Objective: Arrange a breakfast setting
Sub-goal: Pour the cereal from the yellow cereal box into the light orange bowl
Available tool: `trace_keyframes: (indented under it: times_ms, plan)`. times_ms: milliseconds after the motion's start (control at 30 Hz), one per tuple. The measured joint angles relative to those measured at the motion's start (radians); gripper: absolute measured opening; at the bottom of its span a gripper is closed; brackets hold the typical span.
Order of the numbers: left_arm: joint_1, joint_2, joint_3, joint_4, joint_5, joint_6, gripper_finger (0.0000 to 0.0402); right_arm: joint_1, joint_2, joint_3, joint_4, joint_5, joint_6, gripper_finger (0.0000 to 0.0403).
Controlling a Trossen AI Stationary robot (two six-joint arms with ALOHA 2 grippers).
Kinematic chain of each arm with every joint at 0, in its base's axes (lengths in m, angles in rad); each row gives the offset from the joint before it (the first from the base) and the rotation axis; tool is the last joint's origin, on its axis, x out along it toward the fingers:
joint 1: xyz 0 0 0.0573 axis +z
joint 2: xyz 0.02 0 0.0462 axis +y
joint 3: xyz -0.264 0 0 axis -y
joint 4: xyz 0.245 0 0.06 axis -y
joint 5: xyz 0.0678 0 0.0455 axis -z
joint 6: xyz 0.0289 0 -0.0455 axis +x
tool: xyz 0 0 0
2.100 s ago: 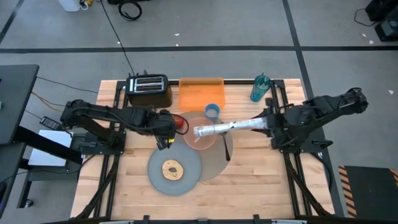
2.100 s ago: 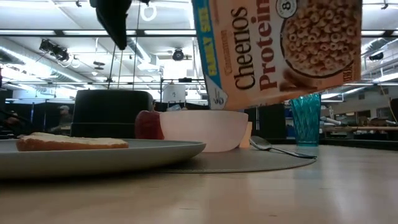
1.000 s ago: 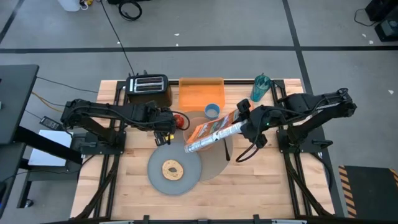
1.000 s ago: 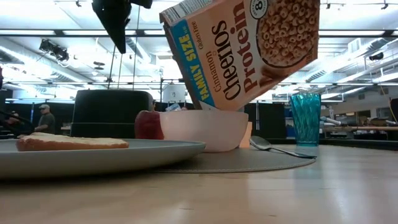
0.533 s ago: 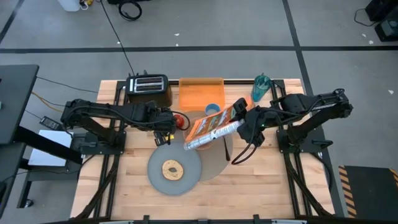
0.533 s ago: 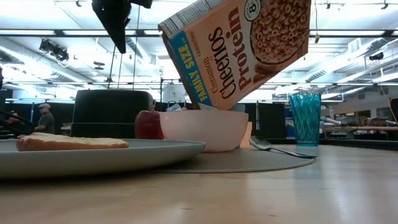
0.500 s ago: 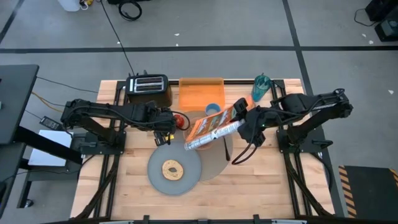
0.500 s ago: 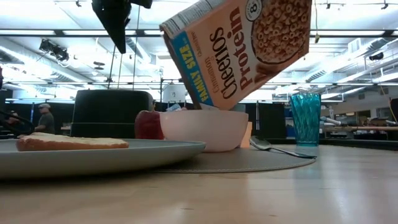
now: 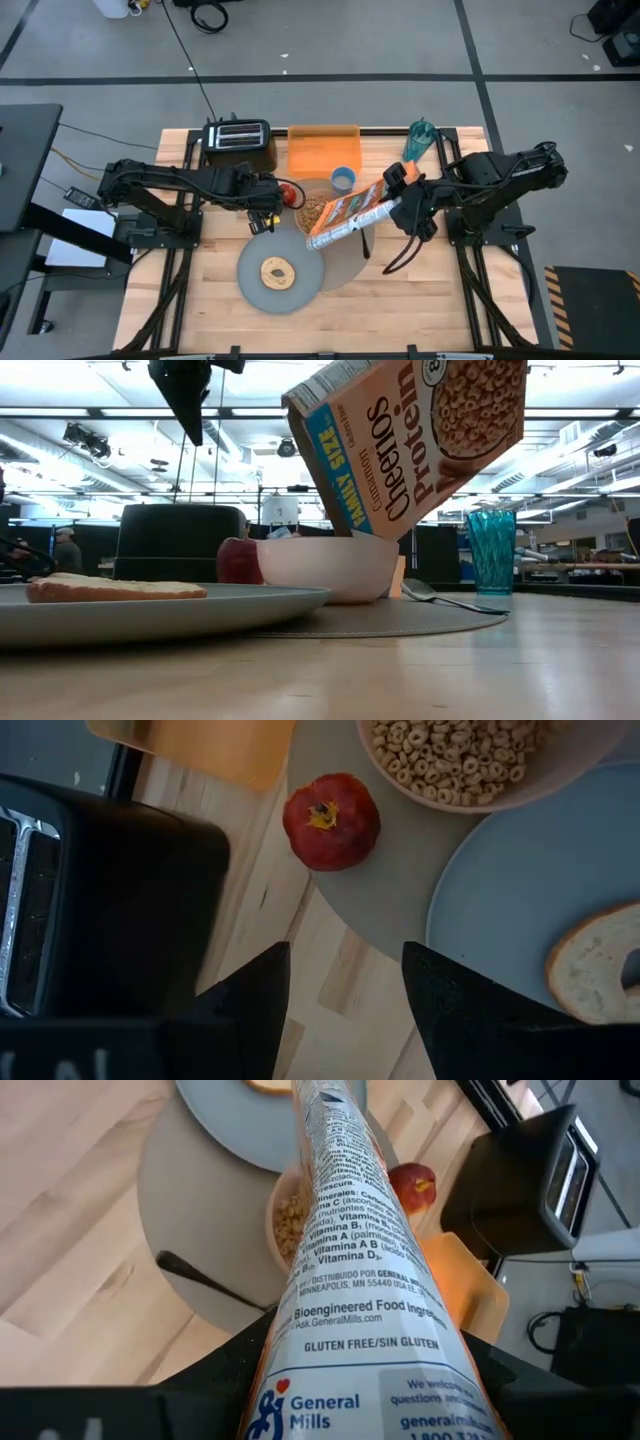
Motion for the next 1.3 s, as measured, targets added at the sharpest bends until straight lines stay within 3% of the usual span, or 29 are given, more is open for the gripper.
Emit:
trace_keyframes:
  times_ms: [600, 933, 1133, 1300]
  plan:
    - [0.000, 0.000, 0.000, 0.006, -0.010, 0.000, 0.0201, -0.006, 0.000, 0.000, 0.122, -0.043, -0.010, 0.0201]
    - [0.000, 0.000, 0.000, 0.006, -0.010, -0.001, 0.0201, 0.043, -0.017, 0.000, 0.020, -0.048, 0.066, 0.0201]
    - [0.000, 0.000, 0.000, 0.020, -0.011, -0.002, 0.0201, 0.062, -0.039, 0.000, -0.034, 0.039, 0.077, 0.0201]
    - [0.000, 0.000, 0.000, 0.026, -0.011, -0.002, 0.0201, 0.059, -0.047, 0.000, -0.043, 0.048, 0.070, 0.0201]
